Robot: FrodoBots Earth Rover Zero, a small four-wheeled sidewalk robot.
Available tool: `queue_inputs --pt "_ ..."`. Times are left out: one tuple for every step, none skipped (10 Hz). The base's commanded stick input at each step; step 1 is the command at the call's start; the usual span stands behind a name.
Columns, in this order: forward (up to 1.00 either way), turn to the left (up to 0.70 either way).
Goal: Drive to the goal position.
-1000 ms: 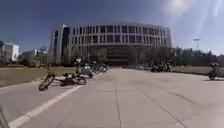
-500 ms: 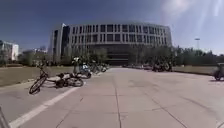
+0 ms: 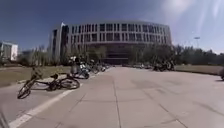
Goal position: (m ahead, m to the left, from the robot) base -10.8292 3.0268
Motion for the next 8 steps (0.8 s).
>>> queue_inputs --pt "0.7 -0.06" --pt "0.7 0.0" --pt "0.7 0.0" --pt "0.7 0.0" --pt "0.7 0.0" --pt "0.7 0.0" --pt "0.7 0.0" --pt "0.7 0.0"
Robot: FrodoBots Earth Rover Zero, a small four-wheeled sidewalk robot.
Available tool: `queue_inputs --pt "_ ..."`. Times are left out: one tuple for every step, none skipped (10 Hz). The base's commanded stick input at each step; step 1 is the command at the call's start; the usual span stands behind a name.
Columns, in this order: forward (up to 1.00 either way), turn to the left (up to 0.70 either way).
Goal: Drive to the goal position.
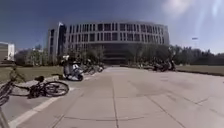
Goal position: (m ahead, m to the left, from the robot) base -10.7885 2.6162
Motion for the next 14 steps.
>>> queue_inputs --pt "0.7 0.0" --pt "0.7 0.0" --pt "0.7 0.0" --pt "0.7 0.0" --pt "0.7 0.0" --pt "0.7 0.0" --pt "0.7 0.0" --pt "0.7 -0.07" --pt "0.7 -0.14" --pt "0.7 -0.11" --pt "0.7 -0.04" --pt "0.7 0.0" --pt "0.7 0.0" --pt "0.7 0.0"
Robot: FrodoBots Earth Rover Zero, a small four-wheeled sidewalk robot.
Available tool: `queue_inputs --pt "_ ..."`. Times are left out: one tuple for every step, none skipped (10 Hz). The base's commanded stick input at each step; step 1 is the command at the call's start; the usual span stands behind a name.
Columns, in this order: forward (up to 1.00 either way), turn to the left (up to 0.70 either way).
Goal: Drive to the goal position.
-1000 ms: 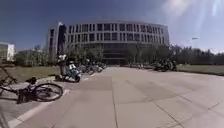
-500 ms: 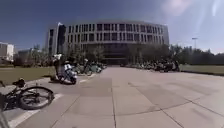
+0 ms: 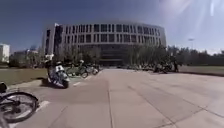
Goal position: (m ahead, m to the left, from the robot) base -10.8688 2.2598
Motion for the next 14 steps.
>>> queue_inputs --pt "0.7 0.0" --pt "0.7 0.0" --pt "0.7 0.0" --pt "0.7 0.0" --pt "0.7 0.0" --pt "0.7 0.0" --pt "0.7 0.0" --pt "0.7 0.0" --pt "0.7 0.0" --pt "0.7 0.0" --pt "0.7 0.0" --pt "0.7 0.0" --pt "0.7 0.0" --pt "0.7 0.0"
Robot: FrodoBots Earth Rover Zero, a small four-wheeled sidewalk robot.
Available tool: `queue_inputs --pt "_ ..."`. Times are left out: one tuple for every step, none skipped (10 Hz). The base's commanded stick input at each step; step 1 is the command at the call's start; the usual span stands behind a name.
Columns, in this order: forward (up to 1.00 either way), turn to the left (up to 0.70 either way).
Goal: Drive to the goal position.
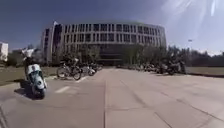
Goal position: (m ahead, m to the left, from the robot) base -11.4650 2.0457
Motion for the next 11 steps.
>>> queue_inputs --pt "0.7 0.0" --pt "0.7 -0.01" --pt "0.7 0.0" --pt "0.7 0.0" --pt "0.7 0.0" --pt "0.7 0.0" --pt "0.7 0.0" --pt "0.7 0.0" --pt "0.7 0.09" --pt "0.7 0.14" --pt "0.7 0.14"
